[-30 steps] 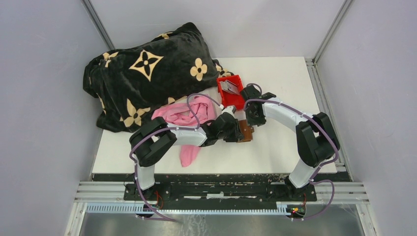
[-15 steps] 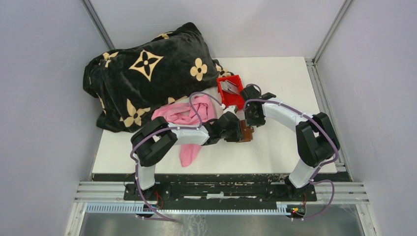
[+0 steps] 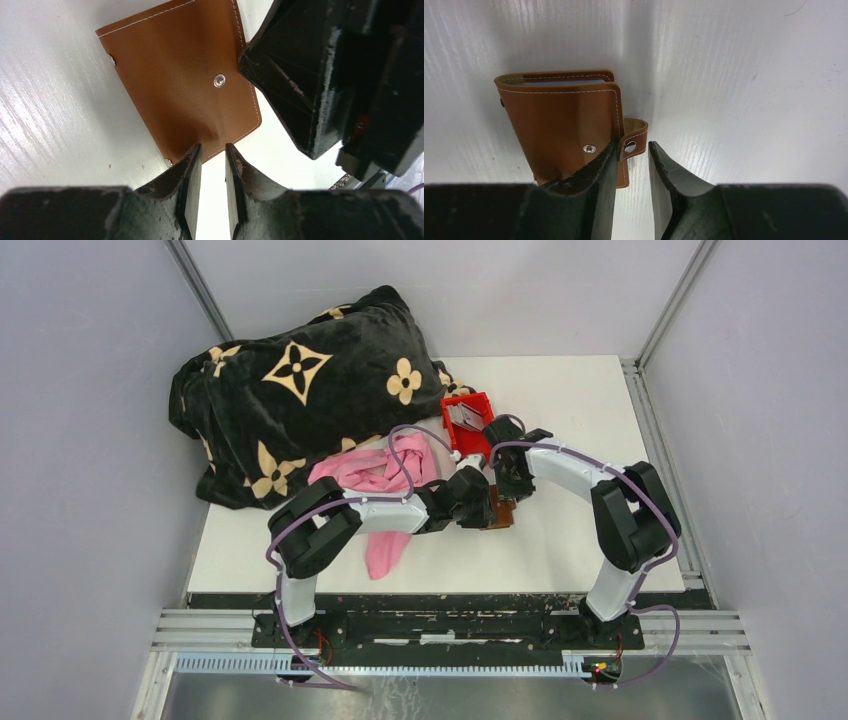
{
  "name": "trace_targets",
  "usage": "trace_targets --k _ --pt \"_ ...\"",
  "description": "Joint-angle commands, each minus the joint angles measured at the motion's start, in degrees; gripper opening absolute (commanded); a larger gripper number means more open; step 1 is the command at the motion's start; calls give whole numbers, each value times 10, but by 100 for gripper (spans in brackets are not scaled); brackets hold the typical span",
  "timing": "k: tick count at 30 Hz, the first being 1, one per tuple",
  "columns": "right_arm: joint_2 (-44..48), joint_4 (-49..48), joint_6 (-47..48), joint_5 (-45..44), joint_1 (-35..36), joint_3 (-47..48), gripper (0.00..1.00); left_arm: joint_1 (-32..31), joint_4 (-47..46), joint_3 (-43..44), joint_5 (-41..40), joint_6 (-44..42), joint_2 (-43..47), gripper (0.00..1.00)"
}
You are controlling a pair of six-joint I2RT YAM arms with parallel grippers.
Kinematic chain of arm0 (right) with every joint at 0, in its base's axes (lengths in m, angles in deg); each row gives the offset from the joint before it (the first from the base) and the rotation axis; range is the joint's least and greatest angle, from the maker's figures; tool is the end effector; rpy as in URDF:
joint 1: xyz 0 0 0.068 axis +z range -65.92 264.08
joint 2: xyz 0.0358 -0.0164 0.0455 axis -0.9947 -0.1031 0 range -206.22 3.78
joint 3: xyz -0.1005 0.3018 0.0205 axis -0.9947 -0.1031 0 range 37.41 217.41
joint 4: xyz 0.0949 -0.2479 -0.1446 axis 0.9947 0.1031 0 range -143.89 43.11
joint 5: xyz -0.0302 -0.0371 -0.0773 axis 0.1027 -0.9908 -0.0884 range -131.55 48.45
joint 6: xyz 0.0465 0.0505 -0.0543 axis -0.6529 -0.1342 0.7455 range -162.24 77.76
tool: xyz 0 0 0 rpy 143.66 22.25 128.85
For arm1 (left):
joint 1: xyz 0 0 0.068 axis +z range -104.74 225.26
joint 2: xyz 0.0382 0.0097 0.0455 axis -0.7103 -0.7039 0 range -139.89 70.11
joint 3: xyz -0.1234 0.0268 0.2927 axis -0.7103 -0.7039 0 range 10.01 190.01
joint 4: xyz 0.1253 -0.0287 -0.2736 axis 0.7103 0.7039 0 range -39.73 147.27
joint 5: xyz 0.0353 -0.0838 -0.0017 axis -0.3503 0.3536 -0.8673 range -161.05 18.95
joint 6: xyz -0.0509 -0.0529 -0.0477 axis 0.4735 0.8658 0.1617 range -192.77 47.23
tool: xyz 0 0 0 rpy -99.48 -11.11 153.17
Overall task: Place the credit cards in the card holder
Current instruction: Close the card holder at the center of the board.
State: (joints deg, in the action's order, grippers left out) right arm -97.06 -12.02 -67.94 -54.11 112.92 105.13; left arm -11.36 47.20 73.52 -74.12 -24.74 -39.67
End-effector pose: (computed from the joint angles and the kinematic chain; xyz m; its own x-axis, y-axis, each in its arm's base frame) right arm 0.3511 0.1740 0.1674 -0.9451 -0.0372 -0.3245 -0.0128 0.9969 -0.0770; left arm 0.2668 -0.3971 0.1360 -0.8558 -0.0504 -0.5148 0.2633 0.8142 -0.5175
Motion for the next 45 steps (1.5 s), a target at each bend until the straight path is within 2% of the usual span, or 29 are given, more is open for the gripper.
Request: trace_targets --k 1,4,9,24,38,45 --pt "-5 -11 -3 -14 1 15 32 -1 45 5 -26 -40 -16 32" --pt "0 -16 -3 -17 1 13 24 -1 45 3 -27 -40 -15 32" --pt "13 -21 -1 -20 1 13 19 -1 45 0 -29 -38 -17 32" --pt "19 -17 0 -13 5 21 25 -1 38 -6 -30 -28 -18 32" --pt "3 -8 5 -17 7 45 20 -1 39 -8 -31 -26 -19 32" --pt "4 -9 3 -11 10 32 21 -1 36 -8 -27 -24 -22 32"
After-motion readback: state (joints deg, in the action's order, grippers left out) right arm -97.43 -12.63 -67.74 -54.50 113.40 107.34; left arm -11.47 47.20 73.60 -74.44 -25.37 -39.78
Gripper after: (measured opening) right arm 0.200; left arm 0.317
